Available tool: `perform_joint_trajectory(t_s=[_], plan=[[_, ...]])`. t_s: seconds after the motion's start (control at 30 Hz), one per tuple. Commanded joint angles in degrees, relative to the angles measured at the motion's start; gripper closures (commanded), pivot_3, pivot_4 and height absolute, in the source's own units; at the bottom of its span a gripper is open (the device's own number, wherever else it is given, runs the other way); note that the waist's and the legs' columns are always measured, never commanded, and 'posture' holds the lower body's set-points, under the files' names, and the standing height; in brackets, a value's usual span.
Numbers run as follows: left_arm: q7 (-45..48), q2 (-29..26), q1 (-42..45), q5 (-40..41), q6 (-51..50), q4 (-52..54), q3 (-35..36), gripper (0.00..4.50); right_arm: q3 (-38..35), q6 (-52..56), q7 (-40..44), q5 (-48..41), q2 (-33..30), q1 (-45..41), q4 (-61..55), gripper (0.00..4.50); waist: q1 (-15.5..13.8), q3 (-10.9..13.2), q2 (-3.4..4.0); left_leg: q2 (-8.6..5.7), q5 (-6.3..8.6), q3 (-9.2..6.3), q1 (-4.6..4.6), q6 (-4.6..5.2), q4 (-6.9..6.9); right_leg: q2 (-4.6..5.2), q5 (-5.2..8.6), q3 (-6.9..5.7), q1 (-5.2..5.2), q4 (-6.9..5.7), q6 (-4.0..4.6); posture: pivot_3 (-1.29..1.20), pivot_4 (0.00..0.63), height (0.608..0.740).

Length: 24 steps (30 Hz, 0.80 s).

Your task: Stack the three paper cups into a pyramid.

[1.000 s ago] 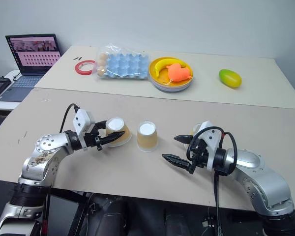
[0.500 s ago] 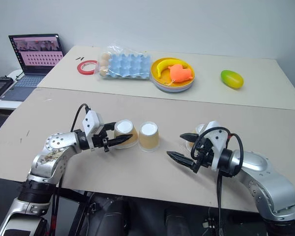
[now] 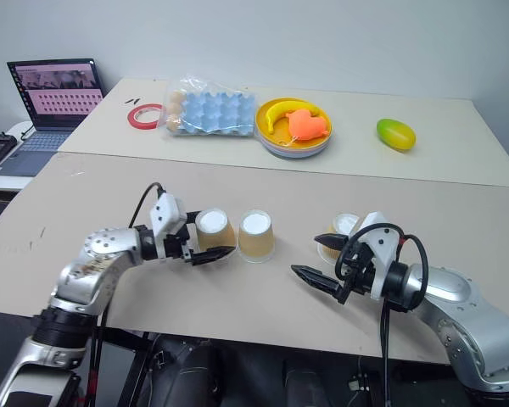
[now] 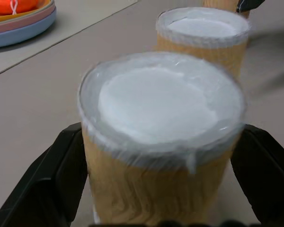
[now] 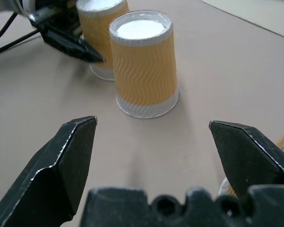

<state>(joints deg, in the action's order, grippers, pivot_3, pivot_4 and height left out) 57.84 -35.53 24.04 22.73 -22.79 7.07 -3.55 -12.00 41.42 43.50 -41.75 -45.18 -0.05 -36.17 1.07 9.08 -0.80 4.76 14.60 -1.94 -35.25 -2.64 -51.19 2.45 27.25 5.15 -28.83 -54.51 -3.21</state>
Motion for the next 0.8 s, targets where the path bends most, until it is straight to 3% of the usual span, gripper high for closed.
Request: perform_joint_trajectory(t_s=[0.03, 0.13, 0.23, 0.4, 0.8], plan=[[2.3, -5.0, -0.8, 5.9, -5.8, 7.2, 5.3, 0.02, -6.0, 0.5, 5.0, -4.4, -3.4, 5.8, -4.8, 0.0, 0.0, 0.0, 0.01, 0.0, 0.0, 0.0, 0.01, 0.0, 0.02, 0.01, 0.0, -0.01, 0.03, 0.05, 0.0, 0.0, 0.15, 0.645], [3.0, -10.0, -2.1, 9.3, -10.3, 10.9, 9.6, 0.02, -12.0, 1.1, 11.1, -6.7, -6.6, 14.4, -6.3, 0.0, -0.2, 0.1, 0.04, -0.01, 0.0, 0.0, 0.0, 0.0, 0.06, 0.02, 0.01, -0.02, 0.04, 0.12, -0.02, 0.0, 0.15, 0.645], [2.6, -12.9, -2.6, 11.9, -13.3, 13.0, 12.6, 0.02, -11.8, 0.3, 9.0, 0.6, -9.6, 16.9, -0.6, 0.0, -0.2, 0.1, 0.02, 0.06, 0.0, -0.03, 0.1, 0.0, 0.1, 0.0, 0.0, -0.1, 0.21, 0.31, -0.02, 0.0, 0.15, 0.645], [2.6, -16.3, -4.8, 18.4, -20.2, 16.9, 17.1, 0.02, -8.3, -1.4, 0.4, 10.3, -9.2, 9.0, 11.8, 0.0, 0.1, 0.1, -0.04, 0.1, 0.0, 0.08, 0.17, 0.0, -0.03, 0.02, 0.14, -0.01, -0.09, 0.42, 0.23, 0.0, 0.15, 0.645], [-0.3, -17.5, -18.5, 20.1, -20.7, 25.0, 21.5, 0.02, -5.5, 0.6, 1.1, 6.6, -5.7, -4.2, 12.7, 0.0, 0.2, 0.2, 0.04, 0.08, 0.0, 0.25, -0.06, 0.02, 0.32, 0.02, -0.09, 0.18, -0.28, 0.26, 0.1, 0.0, 0.15, 0.645]])
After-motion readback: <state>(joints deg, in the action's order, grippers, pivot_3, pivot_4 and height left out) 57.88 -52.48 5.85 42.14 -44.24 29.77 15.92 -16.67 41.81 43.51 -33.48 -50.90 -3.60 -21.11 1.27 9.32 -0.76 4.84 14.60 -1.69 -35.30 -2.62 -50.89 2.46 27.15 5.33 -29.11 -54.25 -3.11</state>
